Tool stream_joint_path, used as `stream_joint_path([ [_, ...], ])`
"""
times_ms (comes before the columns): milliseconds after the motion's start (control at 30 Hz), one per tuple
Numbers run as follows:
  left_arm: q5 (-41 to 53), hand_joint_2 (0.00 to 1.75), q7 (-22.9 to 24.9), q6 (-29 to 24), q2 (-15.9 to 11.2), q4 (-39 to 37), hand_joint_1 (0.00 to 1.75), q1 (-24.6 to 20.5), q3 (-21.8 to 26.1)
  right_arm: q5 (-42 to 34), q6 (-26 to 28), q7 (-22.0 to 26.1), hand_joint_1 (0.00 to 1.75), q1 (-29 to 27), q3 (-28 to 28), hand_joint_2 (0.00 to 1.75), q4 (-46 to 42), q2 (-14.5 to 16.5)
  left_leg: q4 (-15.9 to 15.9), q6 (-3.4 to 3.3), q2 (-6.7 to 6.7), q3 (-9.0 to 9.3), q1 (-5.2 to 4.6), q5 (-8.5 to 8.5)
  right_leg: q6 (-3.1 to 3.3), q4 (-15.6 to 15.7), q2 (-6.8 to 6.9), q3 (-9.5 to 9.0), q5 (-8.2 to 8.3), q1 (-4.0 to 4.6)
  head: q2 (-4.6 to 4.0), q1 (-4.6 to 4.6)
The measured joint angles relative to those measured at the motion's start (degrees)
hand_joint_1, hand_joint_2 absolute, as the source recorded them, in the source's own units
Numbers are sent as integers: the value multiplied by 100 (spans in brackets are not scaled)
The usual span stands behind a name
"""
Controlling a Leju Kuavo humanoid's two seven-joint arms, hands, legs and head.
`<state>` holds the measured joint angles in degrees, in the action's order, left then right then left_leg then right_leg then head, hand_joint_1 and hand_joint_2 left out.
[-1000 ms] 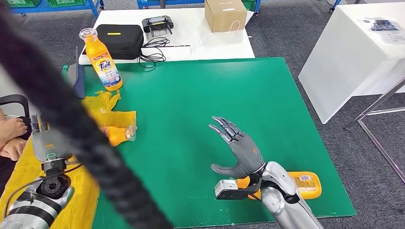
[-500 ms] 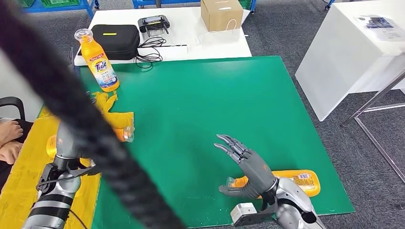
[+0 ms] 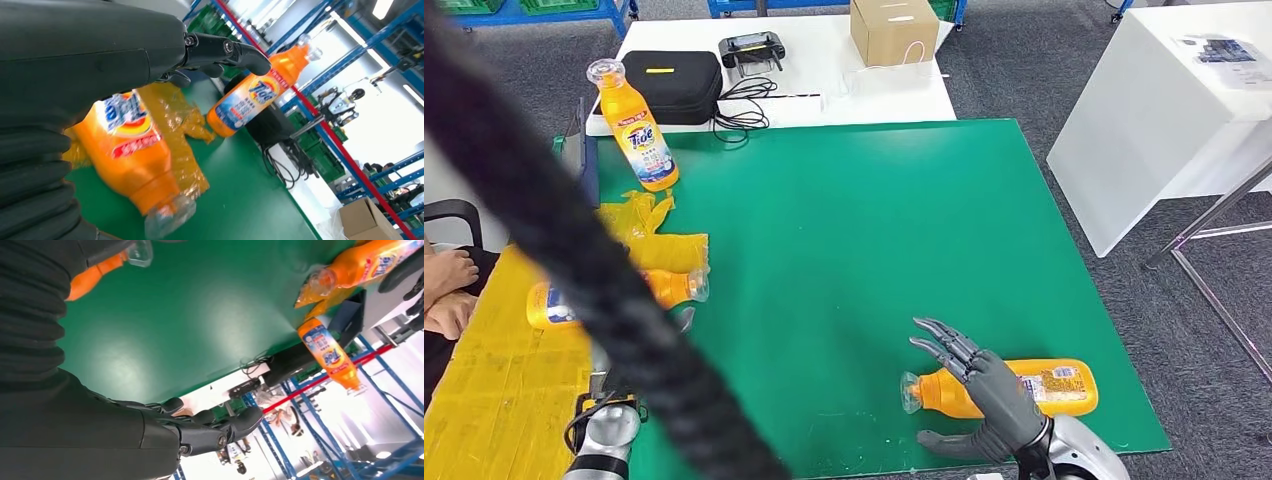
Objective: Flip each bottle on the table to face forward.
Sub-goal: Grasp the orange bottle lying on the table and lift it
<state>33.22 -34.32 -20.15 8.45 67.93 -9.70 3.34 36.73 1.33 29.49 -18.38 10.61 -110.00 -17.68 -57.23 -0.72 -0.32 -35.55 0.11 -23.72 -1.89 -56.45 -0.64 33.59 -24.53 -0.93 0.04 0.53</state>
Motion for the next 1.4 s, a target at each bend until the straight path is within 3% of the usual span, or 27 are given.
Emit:
stream_joint_path([
  [300,-462,175,-155,265,242,-11,0,237,75,521,238,-395,0,-478,-765,175,-135,-82,0,-5,0,0,-2,-4,-1,1,1,-2,0,-2,0,1],
  [633,-547,175,-203,430,433,-18,0,283,83,1779,227,-674,0,-418,-1762,175,248,-13,0,-6,1,3,-2,-3,-1,1,1,-5,0,-1,0,-1],
  [833,-549,175,-235,464,520,-8,0,292,-25,2472,386,-917,0,-140,-1860,175,916,55,0,-6,1,4,-2,-2,-1,1,1,-6,0,-1,0,0],
  [1067,-606,175,-256,463,548,0,0,278,-174,2380,20,-909,0,-286,-1792,175,1256,-81,0,-6,-3,5,-2,-3,-1,1,5,-7,0,-3,0,-1],
  [1400,-616,175,-260,461,548,0,0,251,-223,2351,-34,-931,0,-429,-1699,175,1367,-255,0,-7,0,6,-2,-3,-1,1,4,-6,0,-2,0,-1],
])
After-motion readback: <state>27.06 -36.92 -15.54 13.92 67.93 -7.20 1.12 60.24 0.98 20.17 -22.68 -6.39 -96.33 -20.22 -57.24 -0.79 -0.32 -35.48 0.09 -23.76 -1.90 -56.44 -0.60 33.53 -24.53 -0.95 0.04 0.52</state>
